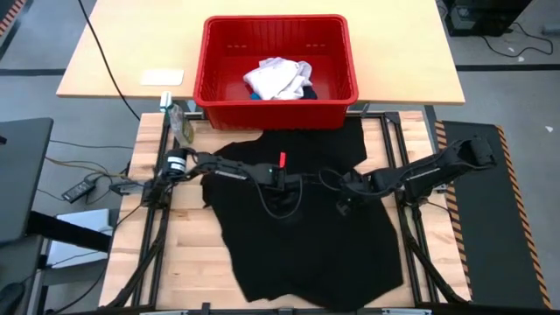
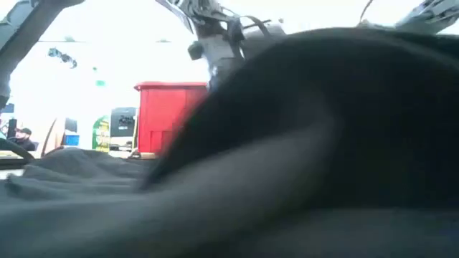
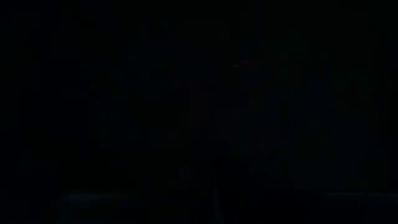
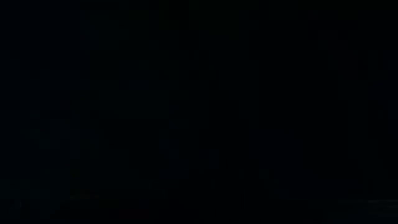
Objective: Fold laundry
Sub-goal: Fold the black shirt on the table
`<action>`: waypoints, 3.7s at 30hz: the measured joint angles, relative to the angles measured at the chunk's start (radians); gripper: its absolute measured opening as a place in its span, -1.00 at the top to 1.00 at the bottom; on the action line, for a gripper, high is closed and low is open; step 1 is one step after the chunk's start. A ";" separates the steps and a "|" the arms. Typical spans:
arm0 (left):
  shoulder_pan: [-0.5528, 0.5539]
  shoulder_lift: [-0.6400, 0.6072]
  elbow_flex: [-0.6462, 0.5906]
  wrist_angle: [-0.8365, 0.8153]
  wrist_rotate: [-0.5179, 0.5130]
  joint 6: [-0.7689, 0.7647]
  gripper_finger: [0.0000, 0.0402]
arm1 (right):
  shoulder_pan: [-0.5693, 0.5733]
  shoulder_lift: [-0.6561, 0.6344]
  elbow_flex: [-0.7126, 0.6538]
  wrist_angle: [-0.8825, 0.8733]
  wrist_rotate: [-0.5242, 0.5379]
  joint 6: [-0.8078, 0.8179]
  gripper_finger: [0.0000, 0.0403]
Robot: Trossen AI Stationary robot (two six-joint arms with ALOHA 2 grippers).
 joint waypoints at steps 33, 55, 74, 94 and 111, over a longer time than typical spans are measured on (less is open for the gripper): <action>-0.010 -0.589 -0.406 -0.137 -0.269 -0.151 0.49 | 0.130 -0.001 0.131 0.426 0.114 -0.039 0.80; 0.058 -1.208 -1.060 -0.227 -0.262 -0.483 0.08 | 0.167 0.481 0.205 1.132 0.078 0.333 0.40; 0.085 -1.211 -1.288 0.104 -0.304 -0.422 0.92 | 0.203 0.560 0.395 0.760 -0.020 0.390 0.58; -0.456 -1.213 -0.779 -0.234 0.095 -0.628 1.00 | 0.387 0.312 0.392 0.148 -0.244 0.088 0.91; -0.326 -1.104 -0.692 -0.161 -0.130 -0.489 1.00 | 0.445 0.151 0.393 0.034 0.119 0.445 0.97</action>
